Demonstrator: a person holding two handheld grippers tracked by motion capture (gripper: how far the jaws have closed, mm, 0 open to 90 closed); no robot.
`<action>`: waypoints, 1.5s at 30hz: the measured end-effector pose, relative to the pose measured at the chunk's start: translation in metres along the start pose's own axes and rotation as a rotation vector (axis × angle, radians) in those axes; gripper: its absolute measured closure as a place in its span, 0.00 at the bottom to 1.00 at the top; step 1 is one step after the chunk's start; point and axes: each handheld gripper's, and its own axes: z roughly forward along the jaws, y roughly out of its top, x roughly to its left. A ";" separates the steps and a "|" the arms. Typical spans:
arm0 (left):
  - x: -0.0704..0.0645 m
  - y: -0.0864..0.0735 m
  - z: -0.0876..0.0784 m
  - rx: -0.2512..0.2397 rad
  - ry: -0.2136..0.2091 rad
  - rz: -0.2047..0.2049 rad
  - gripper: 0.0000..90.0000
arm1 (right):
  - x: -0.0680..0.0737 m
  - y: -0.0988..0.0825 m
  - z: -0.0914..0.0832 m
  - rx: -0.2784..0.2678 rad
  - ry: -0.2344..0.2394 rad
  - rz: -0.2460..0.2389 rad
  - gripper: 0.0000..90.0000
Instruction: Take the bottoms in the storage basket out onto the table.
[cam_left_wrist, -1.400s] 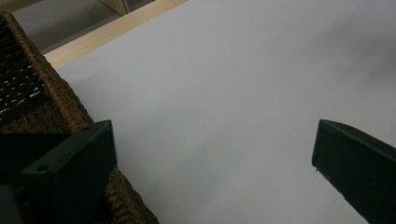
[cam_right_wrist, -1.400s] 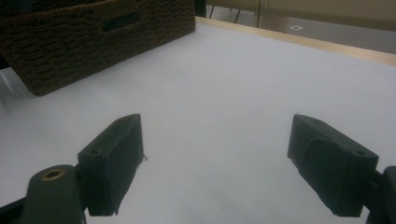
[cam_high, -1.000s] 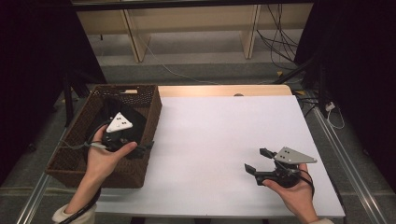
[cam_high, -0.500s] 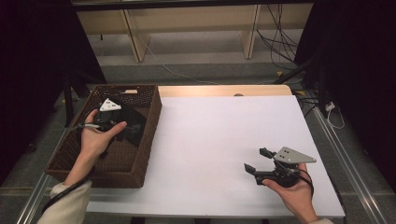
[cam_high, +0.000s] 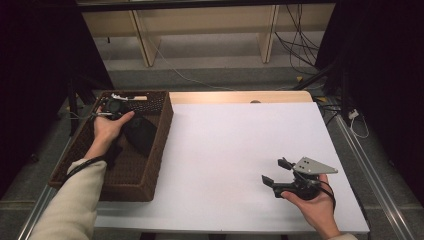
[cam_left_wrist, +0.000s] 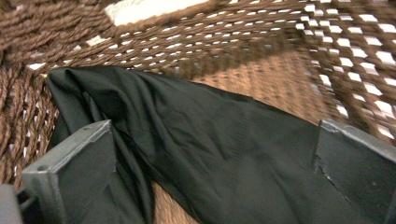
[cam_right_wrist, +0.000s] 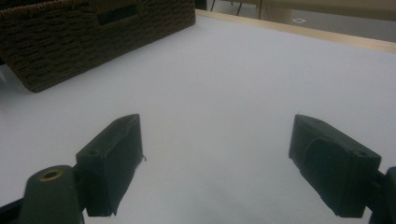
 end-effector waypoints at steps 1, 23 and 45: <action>0.002 0.001 0.004 0.010 0.009 0.001 0.00 | 0.000 0.000 0.000 -0.002 0.001 0.001 0.20; 0.012 -0.005 0.060 0.100 0.091 -0.079 0.00 | -0.001 -0.003 -0.003 -0.003 -0.010 0.019 0.20; 0.025 -0.014 0.067 0.083 -0.034 -0.269 0.39 | -0.001 -0.004 -0.001 0.003 -0.003 0.012 0.22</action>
